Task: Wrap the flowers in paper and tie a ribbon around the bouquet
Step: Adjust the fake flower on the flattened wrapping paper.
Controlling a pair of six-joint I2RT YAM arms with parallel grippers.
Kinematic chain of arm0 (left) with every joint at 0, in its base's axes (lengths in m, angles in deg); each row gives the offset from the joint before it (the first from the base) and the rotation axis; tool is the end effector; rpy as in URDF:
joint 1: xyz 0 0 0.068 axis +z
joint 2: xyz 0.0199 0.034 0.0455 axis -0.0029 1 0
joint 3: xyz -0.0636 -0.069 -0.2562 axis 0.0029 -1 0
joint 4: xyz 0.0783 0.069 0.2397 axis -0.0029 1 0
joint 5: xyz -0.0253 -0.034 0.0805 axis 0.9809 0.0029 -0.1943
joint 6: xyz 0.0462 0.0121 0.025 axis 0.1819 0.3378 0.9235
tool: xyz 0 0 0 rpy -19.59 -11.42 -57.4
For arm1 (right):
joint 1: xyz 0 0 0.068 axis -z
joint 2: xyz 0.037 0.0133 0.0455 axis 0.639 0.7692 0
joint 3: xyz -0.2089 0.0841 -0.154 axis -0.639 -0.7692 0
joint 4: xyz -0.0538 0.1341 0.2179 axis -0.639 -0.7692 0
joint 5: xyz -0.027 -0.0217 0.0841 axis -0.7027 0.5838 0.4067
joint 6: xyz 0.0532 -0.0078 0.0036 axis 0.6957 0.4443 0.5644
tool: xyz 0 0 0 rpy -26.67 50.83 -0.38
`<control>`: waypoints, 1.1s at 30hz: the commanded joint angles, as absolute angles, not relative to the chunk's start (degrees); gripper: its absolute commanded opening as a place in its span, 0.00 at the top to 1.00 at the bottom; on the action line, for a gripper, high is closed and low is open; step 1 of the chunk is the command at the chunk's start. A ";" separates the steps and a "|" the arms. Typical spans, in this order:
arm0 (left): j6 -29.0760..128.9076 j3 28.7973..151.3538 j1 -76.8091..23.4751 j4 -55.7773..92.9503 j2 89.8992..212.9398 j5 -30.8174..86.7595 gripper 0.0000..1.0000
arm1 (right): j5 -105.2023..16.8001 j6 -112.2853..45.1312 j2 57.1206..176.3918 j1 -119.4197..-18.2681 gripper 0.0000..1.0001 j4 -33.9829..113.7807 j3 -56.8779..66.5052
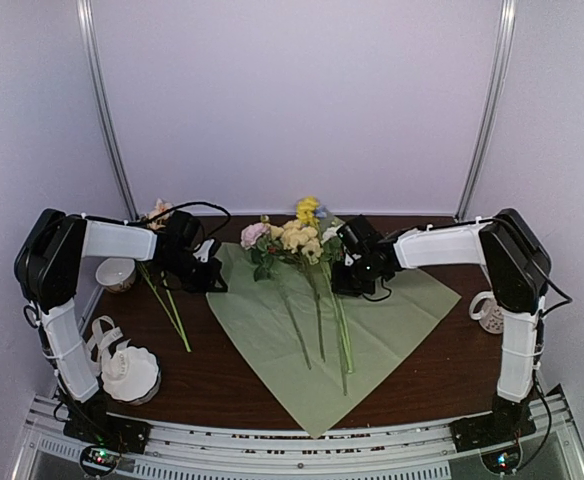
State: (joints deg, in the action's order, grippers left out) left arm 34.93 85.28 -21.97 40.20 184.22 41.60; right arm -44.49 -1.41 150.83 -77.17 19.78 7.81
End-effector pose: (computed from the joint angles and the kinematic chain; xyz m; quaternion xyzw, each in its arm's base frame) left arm 0.3479 -0.1535 0.1565 0.0091 0.9503 -0.2703 0.1540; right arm 0.3338 0.2613 0.1630 -0.0053 0.9576 0.2224 0.1831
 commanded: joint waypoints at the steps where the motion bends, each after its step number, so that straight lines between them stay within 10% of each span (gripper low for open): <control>1: 36.01 84.90 -21.75 39.67 182.54 41.60 1.00 | -46.48 -1.18 147.37 -76.81 1.00 20.92 8.27; 12: 36.09 85.14 -21.73 39.59 183.04 41.86 1.00 | -44.65 -0.93 138.04 -77.95 1.00 27.15 7.03; 23: 36.18 84.99 -21.77 39.75 182.89 42.06 1.00 | -47.93 -8.91 154.39 -78.24 0.99 18.57 25.46; 33: 36.23 85.15 -21.77 39.68 183.11 42.08 1.00 | -56.85 -15.66 156.04 -80.18 0.63 11.20 31.60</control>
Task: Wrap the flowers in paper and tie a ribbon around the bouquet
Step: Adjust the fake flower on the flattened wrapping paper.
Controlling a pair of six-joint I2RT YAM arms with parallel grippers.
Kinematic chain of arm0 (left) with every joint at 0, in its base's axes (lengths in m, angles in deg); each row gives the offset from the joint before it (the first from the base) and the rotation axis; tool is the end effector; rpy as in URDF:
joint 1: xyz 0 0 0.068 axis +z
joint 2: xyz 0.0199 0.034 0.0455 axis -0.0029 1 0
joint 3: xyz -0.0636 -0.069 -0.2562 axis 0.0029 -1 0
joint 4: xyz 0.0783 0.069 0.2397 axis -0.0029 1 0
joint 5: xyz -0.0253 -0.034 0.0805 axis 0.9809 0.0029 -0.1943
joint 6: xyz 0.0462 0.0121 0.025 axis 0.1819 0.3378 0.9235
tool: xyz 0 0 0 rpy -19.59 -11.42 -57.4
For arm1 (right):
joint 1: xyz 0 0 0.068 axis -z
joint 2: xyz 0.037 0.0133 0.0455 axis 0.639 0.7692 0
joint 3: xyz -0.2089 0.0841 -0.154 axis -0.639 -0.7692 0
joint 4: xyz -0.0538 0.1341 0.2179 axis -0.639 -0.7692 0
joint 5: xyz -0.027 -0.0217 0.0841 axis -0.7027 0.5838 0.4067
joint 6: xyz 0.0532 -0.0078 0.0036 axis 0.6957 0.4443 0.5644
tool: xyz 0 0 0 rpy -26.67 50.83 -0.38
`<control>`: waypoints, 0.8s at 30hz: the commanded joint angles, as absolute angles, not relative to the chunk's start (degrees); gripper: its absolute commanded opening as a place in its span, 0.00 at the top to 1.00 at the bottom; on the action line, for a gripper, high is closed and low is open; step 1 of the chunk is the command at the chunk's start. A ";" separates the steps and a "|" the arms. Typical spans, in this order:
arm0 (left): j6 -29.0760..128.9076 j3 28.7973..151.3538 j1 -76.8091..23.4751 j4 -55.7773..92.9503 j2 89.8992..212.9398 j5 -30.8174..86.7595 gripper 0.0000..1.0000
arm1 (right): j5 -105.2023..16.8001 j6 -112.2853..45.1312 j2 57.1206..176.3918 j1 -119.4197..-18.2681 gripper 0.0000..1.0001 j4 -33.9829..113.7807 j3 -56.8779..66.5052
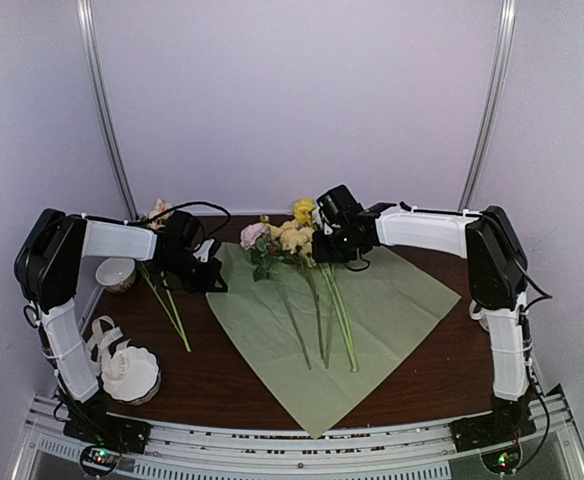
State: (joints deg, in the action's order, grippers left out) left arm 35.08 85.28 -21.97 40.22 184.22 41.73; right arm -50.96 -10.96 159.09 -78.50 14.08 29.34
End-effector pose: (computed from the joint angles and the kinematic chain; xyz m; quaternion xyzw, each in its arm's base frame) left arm 0.3479 -0.1536 0.1565 0.0106 0.9502 -0.2710 0.1537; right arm 0.3778 0.3042 0.2087 -0.0791 0.9353 0.1993 0.2814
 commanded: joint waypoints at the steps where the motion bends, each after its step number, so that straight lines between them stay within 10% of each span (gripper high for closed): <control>1: 36.20 85.21 -21.77 39.67 183.12 42.09 1.00 | -57.41 -16.29 155.65 -81.08 0.63 10.85 31.27; 24: 36.15 85.16 -21.78 39.59 183.57 42.34 1.00 | -53.98 -19.56 173.11 -90.95 0.74 6.63 44.84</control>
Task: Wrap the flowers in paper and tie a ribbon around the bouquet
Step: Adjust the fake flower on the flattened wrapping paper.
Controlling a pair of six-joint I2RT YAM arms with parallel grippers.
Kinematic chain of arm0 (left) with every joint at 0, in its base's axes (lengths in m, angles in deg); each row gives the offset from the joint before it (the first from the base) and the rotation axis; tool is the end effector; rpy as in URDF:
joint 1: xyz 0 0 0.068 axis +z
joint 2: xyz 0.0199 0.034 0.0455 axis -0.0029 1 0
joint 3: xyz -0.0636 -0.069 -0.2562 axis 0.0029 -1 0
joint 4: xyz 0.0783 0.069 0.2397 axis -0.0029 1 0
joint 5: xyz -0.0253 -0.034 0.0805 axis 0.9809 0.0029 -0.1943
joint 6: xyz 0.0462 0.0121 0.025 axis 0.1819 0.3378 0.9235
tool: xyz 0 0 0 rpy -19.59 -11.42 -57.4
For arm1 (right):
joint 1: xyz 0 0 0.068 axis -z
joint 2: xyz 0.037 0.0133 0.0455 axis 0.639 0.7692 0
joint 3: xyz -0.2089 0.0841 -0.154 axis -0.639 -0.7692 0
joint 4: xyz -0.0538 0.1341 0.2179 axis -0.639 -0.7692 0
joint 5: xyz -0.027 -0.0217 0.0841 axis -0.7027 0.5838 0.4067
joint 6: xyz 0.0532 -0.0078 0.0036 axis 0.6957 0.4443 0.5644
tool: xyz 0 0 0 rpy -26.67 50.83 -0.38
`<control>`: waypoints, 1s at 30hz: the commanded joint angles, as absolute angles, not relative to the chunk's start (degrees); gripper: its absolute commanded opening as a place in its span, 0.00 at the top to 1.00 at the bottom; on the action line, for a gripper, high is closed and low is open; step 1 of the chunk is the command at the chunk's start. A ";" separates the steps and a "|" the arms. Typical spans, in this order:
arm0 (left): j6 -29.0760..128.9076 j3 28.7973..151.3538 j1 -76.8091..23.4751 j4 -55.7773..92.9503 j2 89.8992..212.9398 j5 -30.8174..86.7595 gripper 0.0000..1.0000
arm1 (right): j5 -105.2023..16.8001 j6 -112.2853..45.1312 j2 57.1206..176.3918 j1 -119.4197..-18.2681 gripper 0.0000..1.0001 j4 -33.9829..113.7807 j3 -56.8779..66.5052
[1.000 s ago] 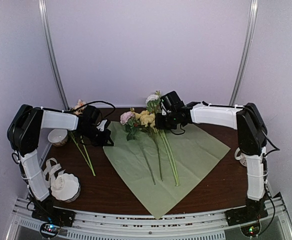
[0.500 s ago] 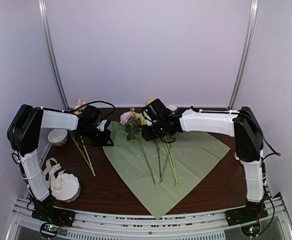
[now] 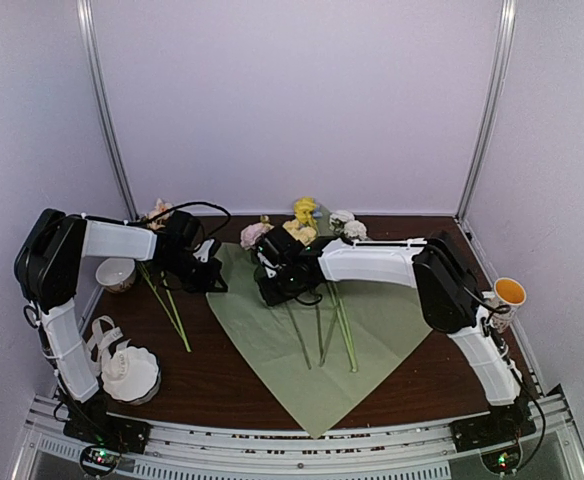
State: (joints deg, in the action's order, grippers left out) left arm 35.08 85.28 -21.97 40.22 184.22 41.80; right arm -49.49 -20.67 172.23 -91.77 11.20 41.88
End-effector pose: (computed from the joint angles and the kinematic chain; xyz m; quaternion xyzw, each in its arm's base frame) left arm 0.3478 -0.1536 0.1566 0.0108 0.9500 -0.2716 0.1534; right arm 0.3222 0.4154 0.1632 -0.2703 0.9092 0.2010 0.2446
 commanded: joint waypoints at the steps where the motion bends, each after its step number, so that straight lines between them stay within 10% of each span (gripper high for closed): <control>1: 36.18 85.16 -21.78 39.59 183.59 42.29 1.00 | -54.56 -18.42 173.01 -90.58 0.74 6.24 44.79; 30: 36.36 85.02 -21.75 39.59 183.59 42.38 1.00 | -53.22 -6.57 146.50 -78.74 0.73 14.37 8.94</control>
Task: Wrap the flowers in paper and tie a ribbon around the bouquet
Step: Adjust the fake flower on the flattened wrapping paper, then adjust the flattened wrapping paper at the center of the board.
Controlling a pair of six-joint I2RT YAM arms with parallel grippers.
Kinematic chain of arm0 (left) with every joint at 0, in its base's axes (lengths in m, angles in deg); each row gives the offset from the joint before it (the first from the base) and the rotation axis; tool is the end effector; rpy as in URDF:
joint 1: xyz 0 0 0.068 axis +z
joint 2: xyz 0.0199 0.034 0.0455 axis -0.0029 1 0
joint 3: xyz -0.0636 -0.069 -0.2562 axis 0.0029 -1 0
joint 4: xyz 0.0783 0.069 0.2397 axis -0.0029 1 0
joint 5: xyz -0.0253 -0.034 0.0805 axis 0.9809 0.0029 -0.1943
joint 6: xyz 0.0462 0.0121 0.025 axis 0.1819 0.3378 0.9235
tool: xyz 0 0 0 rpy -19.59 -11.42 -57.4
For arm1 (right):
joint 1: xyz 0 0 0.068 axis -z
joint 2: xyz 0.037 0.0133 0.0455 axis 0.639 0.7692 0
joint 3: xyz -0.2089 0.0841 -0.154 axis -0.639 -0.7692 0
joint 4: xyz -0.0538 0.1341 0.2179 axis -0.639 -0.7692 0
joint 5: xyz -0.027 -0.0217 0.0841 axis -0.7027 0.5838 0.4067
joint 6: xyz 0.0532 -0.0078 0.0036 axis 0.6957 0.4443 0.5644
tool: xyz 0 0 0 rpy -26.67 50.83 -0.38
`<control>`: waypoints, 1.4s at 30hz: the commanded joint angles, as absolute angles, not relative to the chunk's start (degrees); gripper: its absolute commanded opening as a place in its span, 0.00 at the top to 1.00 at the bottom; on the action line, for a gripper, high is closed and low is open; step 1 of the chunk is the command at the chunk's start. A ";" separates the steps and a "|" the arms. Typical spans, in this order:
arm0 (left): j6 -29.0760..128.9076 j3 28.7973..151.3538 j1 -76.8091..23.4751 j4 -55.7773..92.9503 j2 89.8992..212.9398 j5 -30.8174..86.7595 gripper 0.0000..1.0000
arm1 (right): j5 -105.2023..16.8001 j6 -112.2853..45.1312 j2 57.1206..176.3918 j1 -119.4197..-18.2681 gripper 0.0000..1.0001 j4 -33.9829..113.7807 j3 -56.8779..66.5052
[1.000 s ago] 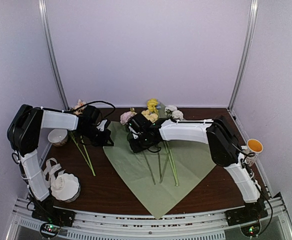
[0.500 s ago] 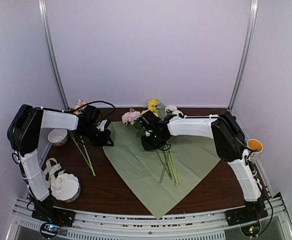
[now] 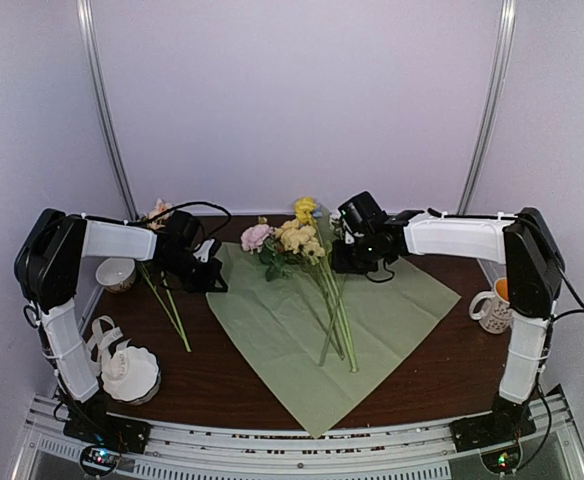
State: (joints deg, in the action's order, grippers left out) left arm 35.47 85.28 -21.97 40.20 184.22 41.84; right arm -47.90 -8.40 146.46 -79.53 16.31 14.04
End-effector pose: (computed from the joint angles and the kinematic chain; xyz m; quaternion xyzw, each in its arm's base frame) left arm 0.3479 -0.1537 0.1566 0.0141 0.9499 -0.2714 0.1544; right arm 0.3291 0.2774 0.2232 -0.0757 0.9365 0.2261 0.2572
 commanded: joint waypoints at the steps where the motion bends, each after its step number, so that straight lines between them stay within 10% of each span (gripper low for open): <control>1: 36.36 85.01 -21.76 39.59 183.59 42.43 1.00 | -53.90 -6.80 146.69 -78.74 0.74 13.09 8.33; 20: 36.35 84.95 -21.73 39.67 183.59 42.56 1.00 | -51.32 -7.89 155.48 -82.61 0.75 7.96 13.33; 38: 36.33 84.96 -21.79 39.59 183.92 42.55 1.00 | -49.37 -19.66 138.76 -87.87 0.72 8.00 3.65; 42: 35.36 84.52 -21.77 39.03 182.52 41.07 0.70 | -48.93 -21.12 135.31 -91.34 0.70 4.65 1.77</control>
State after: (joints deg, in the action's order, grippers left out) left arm 35.74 85.28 -21.97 40.22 184.22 41.82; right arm -50.19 -17.58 138.39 -88.40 8.00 4.01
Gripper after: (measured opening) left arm 0.195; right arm 0.289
